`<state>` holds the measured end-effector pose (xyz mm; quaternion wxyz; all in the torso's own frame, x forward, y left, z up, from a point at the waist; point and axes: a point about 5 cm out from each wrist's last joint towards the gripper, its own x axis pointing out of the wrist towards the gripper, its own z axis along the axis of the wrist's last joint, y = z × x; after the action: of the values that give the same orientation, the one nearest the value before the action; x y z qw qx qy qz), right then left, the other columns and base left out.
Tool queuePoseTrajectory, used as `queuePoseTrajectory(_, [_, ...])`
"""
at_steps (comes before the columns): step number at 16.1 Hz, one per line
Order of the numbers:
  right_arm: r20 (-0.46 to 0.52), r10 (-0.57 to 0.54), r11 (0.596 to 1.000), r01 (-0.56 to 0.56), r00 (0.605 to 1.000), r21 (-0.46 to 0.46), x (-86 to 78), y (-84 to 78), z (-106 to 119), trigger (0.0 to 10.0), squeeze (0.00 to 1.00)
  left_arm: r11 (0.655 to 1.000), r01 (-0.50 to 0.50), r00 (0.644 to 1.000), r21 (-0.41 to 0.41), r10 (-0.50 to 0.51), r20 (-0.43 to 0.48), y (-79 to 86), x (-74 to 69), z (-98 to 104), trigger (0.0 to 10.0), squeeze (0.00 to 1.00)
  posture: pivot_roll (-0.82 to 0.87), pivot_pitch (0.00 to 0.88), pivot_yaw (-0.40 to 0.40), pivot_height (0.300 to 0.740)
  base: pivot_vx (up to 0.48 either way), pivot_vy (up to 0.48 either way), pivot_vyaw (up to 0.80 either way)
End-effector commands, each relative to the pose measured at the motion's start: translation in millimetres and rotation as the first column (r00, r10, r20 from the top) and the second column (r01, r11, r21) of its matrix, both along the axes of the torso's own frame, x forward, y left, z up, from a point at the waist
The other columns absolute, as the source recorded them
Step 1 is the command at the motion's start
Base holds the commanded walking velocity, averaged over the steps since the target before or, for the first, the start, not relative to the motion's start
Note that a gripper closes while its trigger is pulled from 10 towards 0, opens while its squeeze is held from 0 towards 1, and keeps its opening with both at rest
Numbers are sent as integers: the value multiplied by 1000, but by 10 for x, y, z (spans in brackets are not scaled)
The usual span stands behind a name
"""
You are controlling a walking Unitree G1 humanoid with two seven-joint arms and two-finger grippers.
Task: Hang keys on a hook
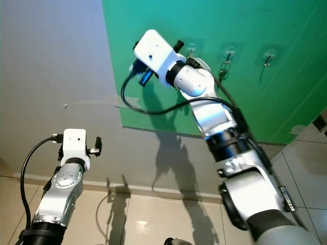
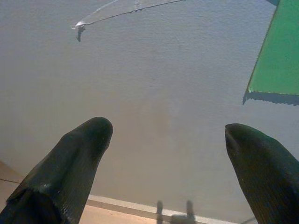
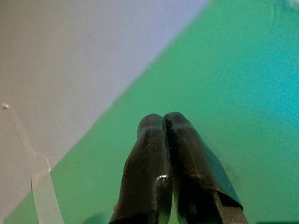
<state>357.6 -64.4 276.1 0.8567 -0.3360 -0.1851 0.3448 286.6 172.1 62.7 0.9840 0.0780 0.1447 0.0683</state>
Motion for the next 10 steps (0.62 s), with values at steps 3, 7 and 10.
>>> queuePoseTrajectory(3, [57, 62, 992, -56, 996, -111, -104, -43, 45, 10000, 0, 1000, -8, 1000, -1, 8, 1, -40, -12, 4, 10000, 0, -42, 0, -65, 740, 0, 0, 0])
queuePoseTrajectory(7, [232, 32, 966, 30, 972, -258, -36, -128, 22, 10000, 0, 1000, -6, 1000, 0, 6, 2, -45, 4, 8, 10000, 0, -43, 0, -59, 740, 0, 0, 0])
queuePoseTrajectory(10, [290, 31, 950, 62, 956, -307, -10, -130, 8, 10000, 0, 1000, -3, 1000, 2, 3, 1, -44, 12, 10, 10000, 0, -42, 0, -58, 740, 0, 0, 0])
